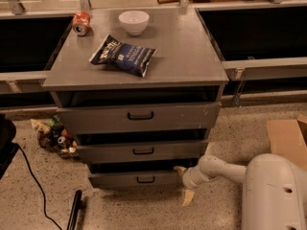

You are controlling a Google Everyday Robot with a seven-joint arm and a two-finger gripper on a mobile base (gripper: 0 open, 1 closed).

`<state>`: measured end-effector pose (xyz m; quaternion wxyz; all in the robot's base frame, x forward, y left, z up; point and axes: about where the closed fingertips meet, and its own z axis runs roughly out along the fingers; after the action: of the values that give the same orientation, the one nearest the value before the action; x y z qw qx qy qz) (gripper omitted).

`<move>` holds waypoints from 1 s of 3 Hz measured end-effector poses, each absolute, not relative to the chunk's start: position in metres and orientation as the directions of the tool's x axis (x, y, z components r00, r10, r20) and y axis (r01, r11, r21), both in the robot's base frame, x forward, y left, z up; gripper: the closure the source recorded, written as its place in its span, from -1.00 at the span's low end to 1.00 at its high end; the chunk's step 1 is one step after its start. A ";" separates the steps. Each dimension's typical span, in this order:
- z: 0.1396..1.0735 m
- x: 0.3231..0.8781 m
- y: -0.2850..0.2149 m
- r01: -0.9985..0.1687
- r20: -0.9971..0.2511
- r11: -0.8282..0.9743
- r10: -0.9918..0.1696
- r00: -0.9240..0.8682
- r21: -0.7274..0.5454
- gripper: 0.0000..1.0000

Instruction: Open bottom drawer

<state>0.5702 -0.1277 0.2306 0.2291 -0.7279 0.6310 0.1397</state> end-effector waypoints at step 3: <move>0.187 0.625 -0.084 -0.955 -0.484 -0.197 -0.828 0.284 -0.223 -1.00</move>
Offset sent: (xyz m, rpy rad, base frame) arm 0.0679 0.0447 -0.0452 0.0111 -0.0975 0.1092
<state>0.6250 -0.0841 0.1866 0.2453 -0.7627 0.5843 0.1293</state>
